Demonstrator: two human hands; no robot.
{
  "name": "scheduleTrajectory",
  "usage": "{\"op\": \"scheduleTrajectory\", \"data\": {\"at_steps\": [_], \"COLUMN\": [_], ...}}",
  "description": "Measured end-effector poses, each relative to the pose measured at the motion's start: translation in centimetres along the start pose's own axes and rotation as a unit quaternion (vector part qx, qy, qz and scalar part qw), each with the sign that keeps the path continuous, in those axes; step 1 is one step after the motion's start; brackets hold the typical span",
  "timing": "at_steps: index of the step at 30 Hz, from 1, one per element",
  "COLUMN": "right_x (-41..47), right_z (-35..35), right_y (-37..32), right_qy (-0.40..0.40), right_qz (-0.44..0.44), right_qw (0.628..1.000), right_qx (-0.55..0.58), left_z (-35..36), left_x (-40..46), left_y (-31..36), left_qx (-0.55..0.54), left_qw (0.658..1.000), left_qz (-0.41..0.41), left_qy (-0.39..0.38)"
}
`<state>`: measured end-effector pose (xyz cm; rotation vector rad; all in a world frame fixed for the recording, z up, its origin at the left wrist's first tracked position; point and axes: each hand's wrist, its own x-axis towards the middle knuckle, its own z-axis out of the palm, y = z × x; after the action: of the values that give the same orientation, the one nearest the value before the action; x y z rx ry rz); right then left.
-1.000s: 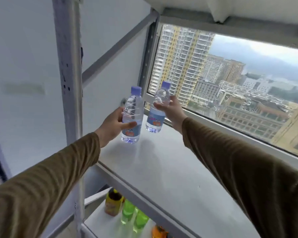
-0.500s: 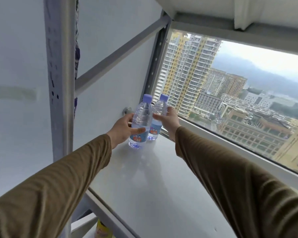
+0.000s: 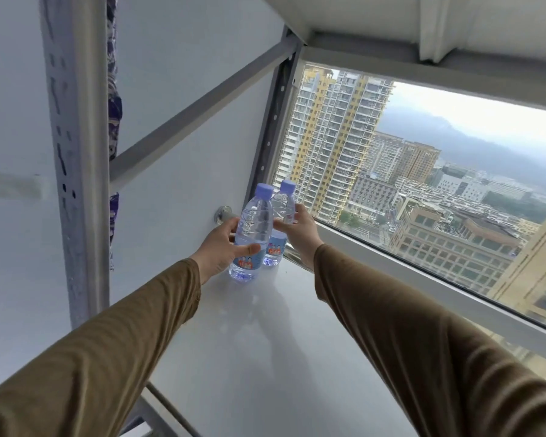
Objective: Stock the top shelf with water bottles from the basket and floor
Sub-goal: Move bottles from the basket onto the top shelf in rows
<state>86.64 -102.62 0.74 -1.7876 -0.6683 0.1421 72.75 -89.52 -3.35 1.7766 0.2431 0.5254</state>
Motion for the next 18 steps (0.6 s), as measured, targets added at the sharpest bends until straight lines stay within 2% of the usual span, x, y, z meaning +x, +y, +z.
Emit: {"op": "scheduleTrajectory", "data": {"at_steps": [10,18], "right_x": [-0.8,-2.0], "right_z": [-1.0,-1.3], "right_y": [0.1,0.1], "right_qy": [-0.05,-0.052], "right_qz": [-0.022,0.001], "right_qw": [0.998,0.999], "right_qx": [0.008,0.006], "left_z": [0.6,0.1], "left_x": [0.3,-0.4], "left_y": [0.0,0.1], "left_qx": [0.01,0.017], "left_qw": [1.0,1.0], "left_qz": [0.003,-0.012], "left_qy": [0.003,-0.01]}}
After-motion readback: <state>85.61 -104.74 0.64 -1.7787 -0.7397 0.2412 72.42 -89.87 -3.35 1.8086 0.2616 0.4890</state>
